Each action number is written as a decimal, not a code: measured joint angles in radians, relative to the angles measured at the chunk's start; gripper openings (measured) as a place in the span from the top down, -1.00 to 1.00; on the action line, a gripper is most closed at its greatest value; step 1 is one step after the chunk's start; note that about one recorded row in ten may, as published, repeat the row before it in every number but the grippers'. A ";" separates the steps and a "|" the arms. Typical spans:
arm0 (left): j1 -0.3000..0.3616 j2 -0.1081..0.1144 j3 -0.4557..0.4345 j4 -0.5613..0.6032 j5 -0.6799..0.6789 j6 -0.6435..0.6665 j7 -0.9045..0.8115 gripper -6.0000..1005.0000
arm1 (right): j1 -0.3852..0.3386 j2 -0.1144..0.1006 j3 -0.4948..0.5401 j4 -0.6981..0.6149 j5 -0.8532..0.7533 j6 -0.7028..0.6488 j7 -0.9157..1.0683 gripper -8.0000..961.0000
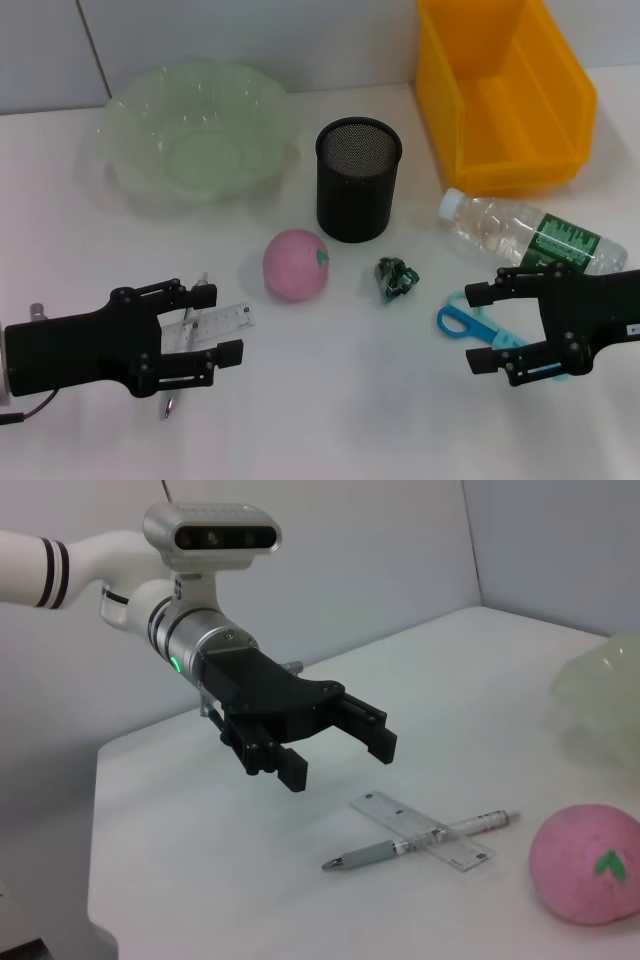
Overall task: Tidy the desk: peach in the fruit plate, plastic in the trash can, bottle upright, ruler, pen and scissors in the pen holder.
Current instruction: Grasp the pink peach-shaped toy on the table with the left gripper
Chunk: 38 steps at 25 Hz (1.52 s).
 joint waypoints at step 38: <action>-0.214 -0.031 0.316 -0.020 -0.061 -0.530 0.066 -0.65 | -0.048 0.008 0.071 0.013 -0.007 0.001 -0.034 -0.71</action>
